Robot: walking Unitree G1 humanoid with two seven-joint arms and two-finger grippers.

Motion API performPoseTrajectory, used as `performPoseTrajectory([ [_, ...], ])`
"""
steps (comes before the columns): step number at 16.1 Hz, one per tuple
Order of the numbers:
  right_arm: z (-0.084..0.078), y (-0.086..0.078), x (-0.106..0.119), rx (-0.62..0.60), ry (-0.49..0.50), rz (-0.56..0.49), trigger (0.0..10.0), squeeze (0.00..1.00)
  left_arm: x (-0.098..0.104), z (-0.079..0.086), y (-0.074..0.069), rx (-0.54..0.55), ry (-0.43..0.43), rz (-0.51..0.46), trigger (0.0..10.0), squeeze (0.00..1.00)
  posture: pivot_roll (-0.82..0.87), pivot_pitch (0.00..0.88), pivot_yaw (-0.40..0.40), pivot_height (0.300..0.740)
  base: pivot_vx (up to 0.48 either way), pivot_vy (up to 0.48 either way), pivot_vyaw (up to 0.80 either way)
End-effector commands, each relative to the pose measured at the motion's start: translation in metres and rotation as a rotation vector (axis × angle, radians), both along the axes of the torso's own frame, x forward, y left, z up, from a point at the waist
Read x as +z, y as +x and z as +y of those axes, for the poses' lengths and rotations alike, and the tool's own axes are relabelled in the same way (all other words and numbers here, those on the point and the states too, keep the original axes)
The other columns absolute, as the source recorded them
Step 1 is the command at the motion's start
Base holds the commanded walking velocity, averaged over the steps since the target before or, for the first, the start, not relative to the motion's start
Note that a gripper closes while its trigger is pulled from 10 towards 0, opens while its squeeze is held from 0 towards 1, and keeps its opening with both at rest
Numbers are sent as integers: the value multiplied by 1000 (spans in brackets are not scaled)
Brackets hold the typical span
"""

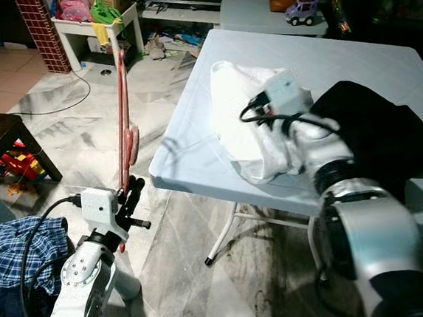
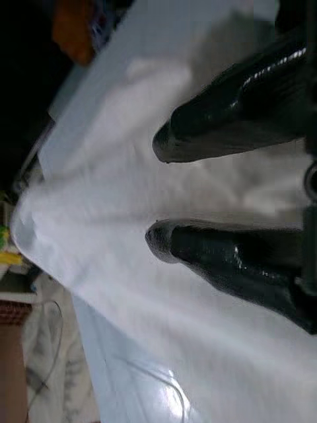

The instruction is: Hang hanger

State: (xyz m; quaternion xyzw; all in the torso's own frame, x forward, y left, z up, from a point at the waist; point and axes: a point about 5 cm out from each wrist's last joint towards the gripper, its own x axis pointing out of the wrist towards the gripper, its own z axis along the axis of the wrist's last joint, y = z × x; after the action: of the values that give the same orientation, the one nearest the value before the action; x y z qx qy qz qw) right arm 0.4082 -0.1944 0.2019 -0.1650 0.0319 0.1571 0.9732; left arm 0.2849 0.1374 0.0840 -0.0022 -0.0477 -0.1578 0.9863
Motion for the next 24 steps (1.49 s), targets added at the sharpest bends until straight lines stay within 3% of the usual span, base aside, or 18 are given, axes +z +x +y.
performPoseTrajectory([
  [1, -3, 0, 3, -3, 9, -22, 10000, 1000, 3, -4, 2, -19, 2, -15, 10000, 0, 138, 60, -87, 740, 0, 0, 0],
  [4, -17, -8, 5, 0, 92, -109, 10000, 1000, 4, -1, 2, -7, 5, -21, 10000, 0, 132, 65, -96, 740, 0, 0, 0],
  [6, -24, -21, -22, -69, 240, -133, 10000, 1000, -1, 8, -1, 39, -2, -6, 10000, 0, 121, 70, -101, 740, 0, 0, 0],
  [7, -23, -24, -28, -81, 265, -138, 10000, 1000, -1, 10, -1, 44, -6, -4, 10000, 0, 119, 71, -101, 740, 0, 0, 0],
  [9, -14, -38, -51, -165, 432, -161, 10000, 1000, 0, 11, -2, 50, -6, -6, 10000, 0, 119, 75, -105, 740, 0, 0, 0],
  [14, -1, -55, -70, -273, 494, -218, 10000, 1000, 8, 4, 0, 23, 54, -37, 10000, 0, 117, 64, -91, 740, 0, 0, 0],
  [24, 1, -58, -65, -289, 469, -206, 10000, 1000, 3, -3, 0, 52, 82, -26, 10000, 0, 118, 68, -113, 740, 0, 0, 0],
])
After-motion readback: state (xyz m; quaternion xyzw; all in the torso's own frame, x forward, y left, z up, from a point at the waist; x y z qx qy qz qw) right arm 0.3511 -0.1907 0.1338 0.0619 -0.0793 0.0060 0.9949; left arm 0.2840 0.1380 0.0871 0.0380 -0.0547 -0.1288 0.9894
